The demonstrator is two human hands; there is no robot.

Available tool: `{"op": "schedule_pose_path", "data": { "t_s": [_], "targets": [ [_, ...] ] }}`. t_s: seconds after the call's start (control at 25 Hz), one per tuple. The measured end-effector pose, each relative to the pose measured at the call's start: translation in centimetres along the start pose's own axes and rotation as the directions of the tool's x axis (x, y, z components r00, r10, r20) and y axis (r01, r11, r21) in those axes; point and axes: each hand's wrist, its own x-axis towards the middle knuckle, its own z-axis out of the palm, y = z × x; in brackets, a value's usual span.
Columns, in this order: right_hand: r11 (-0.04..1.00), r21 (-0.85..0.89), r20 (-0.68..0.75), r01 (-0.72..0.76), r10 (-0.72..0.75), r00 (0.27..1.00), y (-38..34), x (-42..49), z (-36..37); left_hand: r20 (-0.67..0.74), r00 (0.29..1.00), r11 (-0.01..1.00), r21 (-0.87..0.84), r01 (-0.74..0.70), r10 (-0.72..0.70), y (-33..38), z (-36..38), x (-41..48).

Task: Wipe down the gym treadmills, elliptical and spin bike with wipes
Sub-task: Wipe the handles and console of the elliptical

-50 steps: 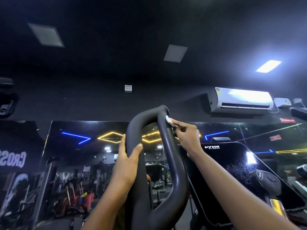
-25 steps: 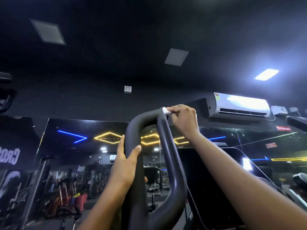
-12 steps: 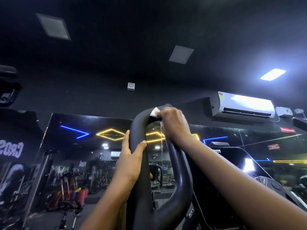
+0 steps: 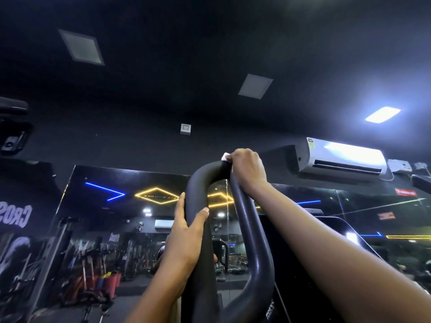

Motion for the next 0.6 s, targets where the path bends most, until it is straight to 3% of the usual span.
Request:
{"op": "schedule_pose_path", "data": {
  "t_s": [0.24, 0.4, 0.6],
  "targets": [
    [0.953, 0.15, 0.01, 0.263, -0.267, 0.964, -3.3, -2.0, -1.2, -0.037, 0.995, 0.994, 0.053, -0.095, 0.097, -0.2, 0.0, -0.2],
    [0.845, 0.343, -0.062, 0.411, -0.416, 0.907, -4.9, -5.6, -2.2, -0.015, 1.0, 1.0, -0.017, -0.014, 0.014, -2.0, -0.9, -1.4],
    [0.809, 0.307, -0.193, 0.502, -0.464, 0.865, -5.1, -10.2, -2.7, -0.044, 0.999, 0.998, -0.052, -0.031, 0.029, -3.3, -0.3, -3.8]
  ]
}}
